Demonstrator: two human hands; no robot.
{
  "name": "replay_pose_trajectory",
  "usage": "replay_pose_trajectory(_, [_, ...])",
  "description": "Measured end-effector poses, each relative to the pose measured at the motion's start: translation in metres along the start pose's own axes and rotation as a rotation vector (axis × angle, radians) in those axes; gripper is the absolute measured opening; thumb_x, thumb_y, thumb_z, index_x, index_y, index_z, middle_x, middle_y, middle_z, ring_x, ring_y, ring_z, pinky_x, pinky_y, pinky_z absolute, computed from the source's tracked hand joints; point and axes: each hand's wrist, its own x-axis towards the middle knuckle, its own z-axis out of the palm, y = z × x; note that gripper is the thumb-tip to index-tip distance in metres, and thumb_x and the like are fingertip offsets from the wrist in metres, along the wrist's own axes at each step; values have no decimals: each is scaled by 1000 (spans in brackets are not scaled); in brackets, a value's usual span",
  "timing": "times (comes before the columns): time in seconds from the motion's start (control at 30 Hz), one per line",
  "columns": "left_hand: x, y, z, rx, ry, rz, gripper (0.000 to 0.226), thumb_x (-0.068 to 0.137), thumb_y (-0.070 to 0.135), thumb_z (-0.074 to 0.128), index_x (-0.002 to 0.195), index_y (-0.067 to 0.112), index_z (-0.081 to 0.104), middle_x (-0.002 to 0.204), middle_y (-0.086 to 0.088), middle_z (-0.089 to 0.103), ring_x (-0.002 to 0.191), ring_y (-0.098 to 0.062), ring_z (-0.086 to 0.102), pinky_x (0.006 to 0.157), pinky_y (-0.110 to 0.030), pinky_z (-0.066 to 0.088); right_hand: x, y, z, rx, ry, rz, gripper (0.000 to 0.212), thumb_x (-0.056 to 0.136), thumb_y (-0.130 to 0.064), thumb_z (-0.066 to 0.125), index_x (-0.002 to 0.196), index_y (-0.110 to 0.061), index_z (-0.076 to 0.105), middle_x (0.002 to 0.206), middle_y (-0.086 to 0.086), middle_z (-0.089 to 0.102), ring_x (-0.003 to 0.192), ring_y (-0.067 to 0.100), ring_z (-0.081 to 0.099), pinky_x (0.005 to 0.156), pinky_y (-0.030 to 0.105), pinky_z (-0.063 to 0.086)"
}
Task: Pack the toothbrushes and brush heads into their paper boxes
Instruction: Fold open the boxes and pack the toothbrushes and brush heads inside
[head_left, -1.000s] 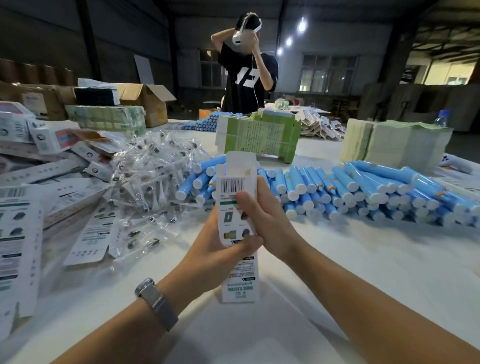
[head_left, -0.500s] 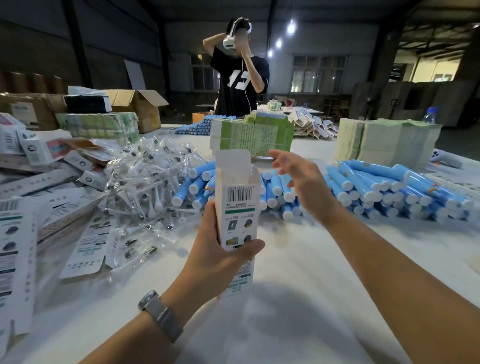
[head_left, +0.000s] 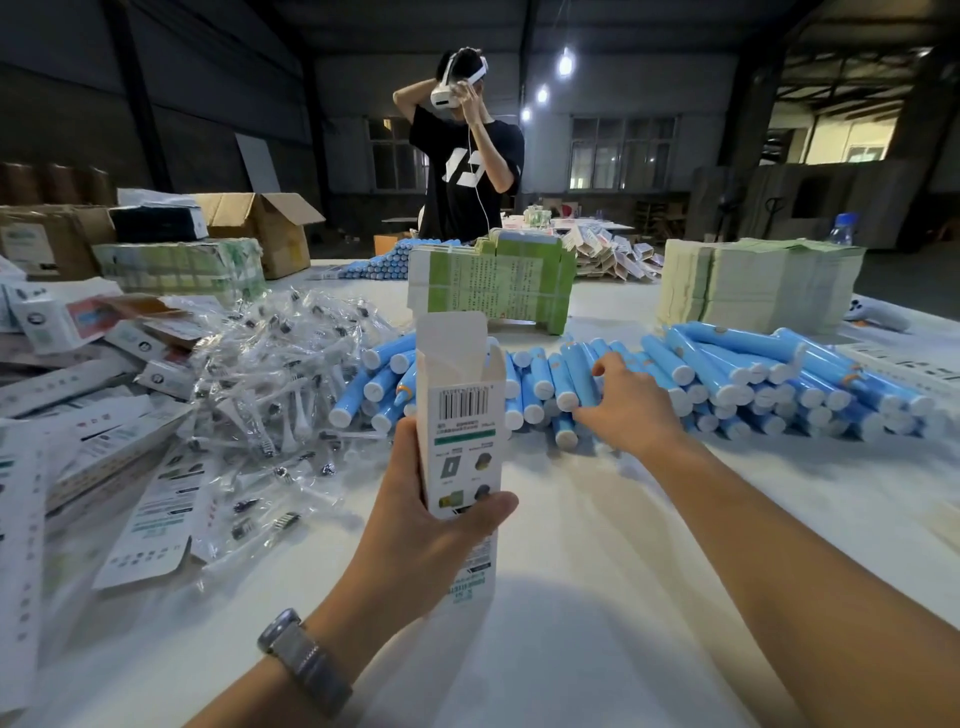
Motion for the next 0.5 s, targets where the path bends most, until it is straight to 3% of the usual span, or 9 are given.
replay_pose_trajectory(0.1, [-1,-2,0,10,-6,6,63,77,12,85,96,58,48,99,20,70,94,-4,68,65,-10,54,0,2,1,43,2,46,58,81,-23,68,133,-22,44,115,8,62,108,30,56,84,37,49])
replay_pose_trajectory(0.2, [0,-2,-1,14,-15,17,62,78,15,84,98,60,47,98,21,69,93,-3,68,63,-9,53,-6,-9,-18,602,9,72,77,83,-22,74,147,-27,32,107,0,60,97,22,62,85,41,54])
replay_pose_trajectory(0.27, [1,-2,-2,-11,-32,39,49,78,32,81,104,57,48,99,16,70,90,-11,70,66,-14,55,-17,-26,-40,984,-30,-23,78,86,-13,72,148,-30,29,107,5,60,94,22,66,75,39,59])
replay_pose_trajectory(0.37, [1,-3,-5,-127,-42,33,29,80,53,59,108,49,54,98,0,70,81,-26,70,67,-27,58,-40,-58,-74,1419,-127,-206,46,90,-14,60,131,-25,45,102,12,62,81,22,71,60,33,56])
replay_pose_trajectory(0.43, [2,-3,-7,-162,-32,12,29,80,59,51,106,46,56,96,-5,69,78,-30,69,67,-31,57,-57,-76,-92,1590,-182,-289,20,93,-25,52,112,-22,53,96,14,57,75,23,68,61,35,55])
replay_pose_trajectory(0.5, [2,-2,-7,-136,-29,22,31,82,64,46,106,46,55,95,-2,70,78,-29,70,65,-31,57,-71,-87,-101,1685,-237,-340,17,97,-28,48,110,-21,55,99,17,53,80,29,64,64,37,53])
